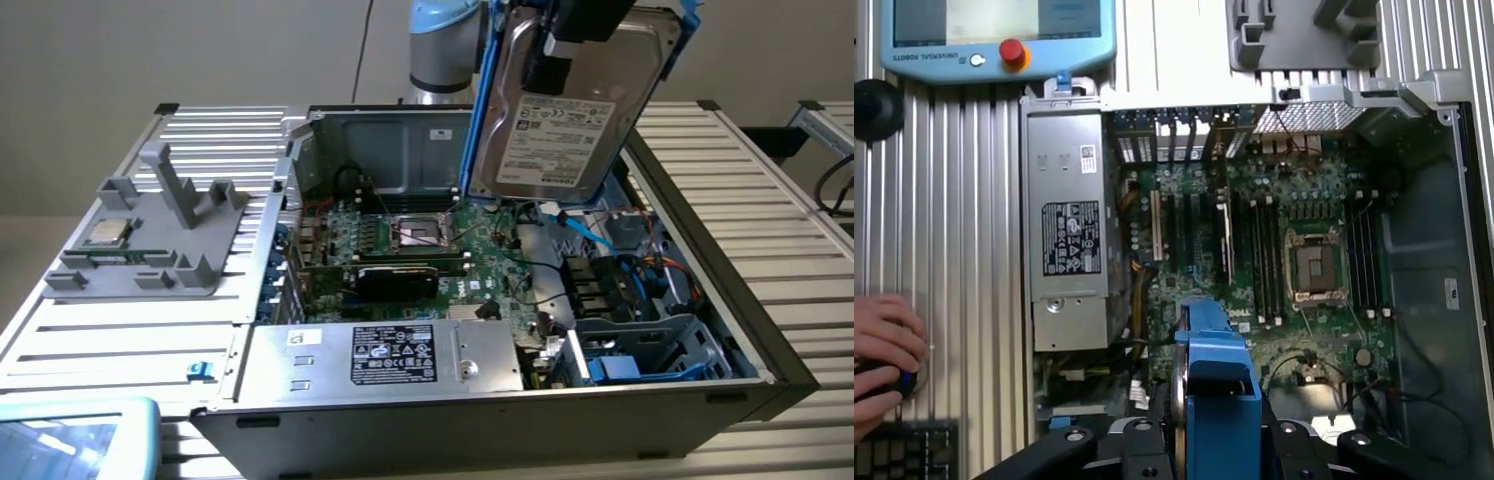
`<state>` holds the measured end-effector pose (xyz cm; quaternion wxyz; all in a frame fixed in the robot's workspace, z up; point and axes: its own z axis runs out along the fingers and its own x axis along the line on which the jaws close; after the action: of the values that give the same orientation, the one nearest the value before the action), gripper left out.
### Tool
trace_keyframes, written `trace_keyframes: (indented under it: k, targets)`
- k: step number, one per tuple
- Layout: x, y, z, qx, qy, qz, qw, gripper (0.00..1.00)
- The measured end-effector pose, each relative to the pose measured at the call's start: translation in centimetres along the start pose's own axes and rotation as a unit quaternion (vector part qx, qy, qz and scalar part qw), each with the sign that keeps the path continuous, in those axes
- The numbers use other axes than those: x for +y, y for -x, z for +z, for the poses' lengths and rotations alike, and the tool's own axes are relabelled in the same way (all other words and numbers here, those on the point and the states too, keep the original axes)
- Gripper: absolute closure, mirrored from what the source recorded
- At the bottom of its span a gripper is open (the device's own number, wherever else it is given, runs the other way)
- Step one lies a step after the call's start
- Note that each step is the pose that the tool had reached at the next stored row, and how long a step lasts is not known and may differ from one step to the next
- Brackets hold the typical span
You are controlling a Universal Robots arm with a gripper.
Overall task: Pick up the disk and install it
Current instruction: 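Pick up the disk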
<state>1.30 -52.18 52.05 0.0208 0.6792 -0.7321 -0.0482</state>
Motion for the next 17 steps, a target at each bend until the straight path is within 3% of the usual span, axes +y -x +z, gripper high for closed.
trace_keyframes:
  k: [4, 17]
  targets:
    - [-1.32, -1.0, -0.17, 0.0, 0.0007, 0.0, 1.0, 0.63]
    - [-4.35, -4.9, -0.6, 0.0, 0.0007, 0.0, 1.0, 0.63]
